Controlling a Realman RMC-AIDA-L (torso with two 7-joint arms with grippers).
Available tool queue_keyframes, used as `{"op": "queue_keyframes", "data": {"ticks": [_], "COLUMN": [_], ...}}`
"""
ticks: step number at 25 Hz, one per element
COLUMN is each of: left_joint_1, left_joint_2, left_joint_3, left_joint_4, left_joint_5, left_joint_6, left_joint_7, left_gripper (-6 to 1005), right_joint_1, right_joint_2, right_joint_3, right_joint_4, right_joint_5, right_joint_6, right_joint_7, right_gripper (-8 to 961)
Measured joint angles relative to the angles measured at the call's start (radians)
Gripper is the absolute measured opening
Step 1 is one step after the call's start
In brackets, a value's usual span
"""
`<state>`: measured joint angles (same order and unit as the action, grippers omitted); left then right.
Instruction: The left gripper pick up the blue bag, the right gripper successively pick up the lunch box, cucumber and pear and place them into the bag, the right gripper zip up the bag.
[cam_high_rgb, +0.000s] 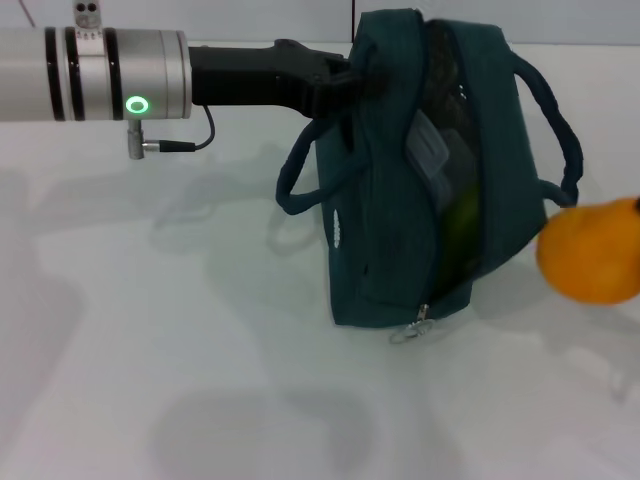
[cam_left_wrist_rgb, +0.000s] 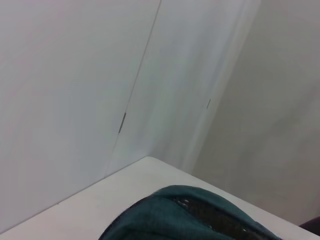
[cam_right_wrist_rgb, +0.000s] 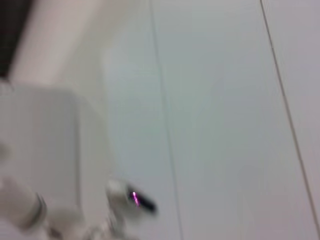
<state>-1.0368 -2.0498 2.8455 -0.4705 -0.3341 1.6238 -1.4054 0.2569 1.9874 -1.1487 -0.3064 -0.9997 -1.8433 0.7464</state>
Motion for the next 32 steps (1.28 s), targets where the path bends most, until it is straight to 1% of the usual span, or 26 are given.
{"op": "queue_keyframes", "data": {"ticks": [1, 2, 3, 4, 7, 9, 10, 13, 15, 17, 19, 22, 30, 32], "left_joint_1": [0.000, 0.000, 0.000, 0.000, 0.000, -0.002, -0.003, -0.008, -0.009, -0.009, -0.009, -0.003, -0.002, -0.002], "left_joint_2": [0.000, -0.001, -0.002, -0.004, -0.009, -0.012, -0.013, -0.018, -0.020, -0.020, -0.021, -0.022, -0.023, -0.024], "left_joint_3": [0.000, 0.000, 0.000, 0.000, 0.000, 0.000, 0.000, 0.000, 0.000, 0.000, 0.000, 0.000, 0.000, 0.000], "left_joint_4": [0.000, 0.000, 0.000, 0.000, 0.001, 0.004, 0.005, 0.007, 0.007, 0.007, 0.006, 0.003, 0.001, 0.001], "left_joint_5": [0.000, -0.001, -0.001, -0.001, -0.002, -0.002, -0.002, -0.008, -0.011, -0.013, -0.018, -0.024, -0.025, -0.025], "left_joint_6": [0.000, 0.000, -0.001, -0.003, -0.008, -0.010, -0.011, -0.012, -0.012, -0.012, -0.012, -0.012, -0.012, -0.012], "left_joint_7": [0.000, 0.001, 0.003, 0.006, 0.022, 0.032, 0.036, 0.047, 0.049, 0.050, 0.051, 0.052, 0.069, 0.075], "left_gripper": [75, 75, 75, 75, 75, 76, 76, 76, 76, 76, 76, 75, 76, 75], "right_joint_1": [0.007, 0.007, 0.045, 0.051, 0.137, 0.202, 0.251, 0.346, 0.385, 0.404, 0.403, 0.378, 0.263, 0.253], "right_joint_2": [-0.001, -0.001, -0.002, -0.001, 0.014, 0.020, 0.021, 0.021, 0.023, 0.024, 0.025, 0.024, 0.011, 0.010], "right_joint_3": [0.007, 0.007, 0.026, 0.028, 0.032, 0.032, 0.030, 0.022, 0.020, 0.020, 0.020, 0.019, 0.018, 0.018], "right_joint_4": [-0.011, -0.011, -0.057, -0.065, -0.122, -0.133, -0.134, -0.134, -0.135, -0.135, -0.135, -0.135, -0.147, -0.146], "right_joint_5": [0.010, 0.010, 0.019, 0.020, 0.024, 0.024, 0.021, -0.001, -0.030, -0.062, -0.075, -0.086, -0.135, -0.156], "right_joint_6": [-0.029, -0.029, -0.060, -0.062, -0.059, -0.042, -0.019, 0.069, 0.131, 0.179, 0.203, 0.225, 0.233, 0.239], "right_joint_7": [0.017, 0.017, 0.085, 0.096, 0.213, 0.281, 0.322, 0.387, 0.402, 0.410, 0.413, 0.417, 0.417, 0.417], "right_gripper": [28, 29, 30, 31, 35, 37, 38, 41, 43, 46, 48, 51, 60, 62]}}
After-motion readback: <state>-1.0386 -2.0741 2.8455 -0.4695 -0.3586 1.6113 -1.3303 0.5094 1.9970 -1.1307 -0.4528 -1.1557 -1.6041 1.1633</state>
